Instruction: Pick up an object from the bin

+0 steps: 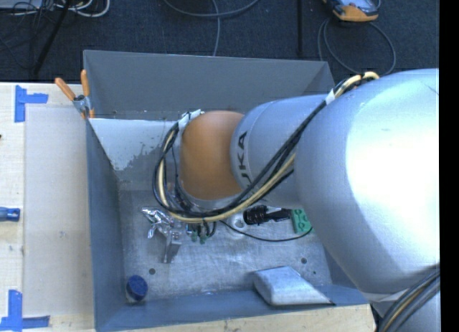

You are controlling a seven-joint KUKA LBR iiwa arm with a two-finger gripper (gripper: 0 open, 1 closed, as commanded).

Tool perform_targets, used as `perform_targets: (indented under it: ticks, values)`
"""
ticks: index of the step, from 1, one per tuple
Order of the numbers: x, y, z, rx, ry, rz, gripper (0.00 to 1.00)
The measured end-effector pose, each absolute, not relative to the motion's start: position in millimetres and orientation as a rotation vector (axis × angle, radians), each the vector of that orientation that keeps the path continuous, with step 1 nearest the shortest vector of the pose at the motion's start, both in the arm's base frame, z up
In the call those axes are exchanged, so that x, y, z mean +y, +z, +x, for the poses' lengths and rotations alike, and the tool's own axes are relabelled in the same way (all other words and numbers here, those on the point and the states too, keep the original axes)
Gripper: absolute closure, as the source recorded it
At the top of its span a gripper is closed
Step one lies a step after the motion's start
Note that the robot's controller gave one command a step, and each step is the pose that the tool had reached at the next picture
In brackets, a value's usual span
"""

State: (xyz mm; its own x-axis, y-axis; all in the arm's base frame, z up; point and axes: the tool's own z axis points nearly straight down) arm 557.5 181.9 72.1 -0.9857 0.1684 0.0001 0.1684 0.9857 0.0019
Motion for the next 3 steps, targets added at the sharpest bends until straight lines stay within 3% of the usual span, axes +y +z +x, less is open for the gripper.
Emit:
perform_targets:
  ticks: [1, 2, 3]
  values:
    - [181.7, 74.4, 559.7, 3.124, 0.005, 0.267, 1.00]
    - [181.3, 76.2, 559.9, 3.131, 0.001, 0.270, 1.00]
    - [181.5, 202.8, 562.0, 3.123, 0.006, 0.266, 1.00]
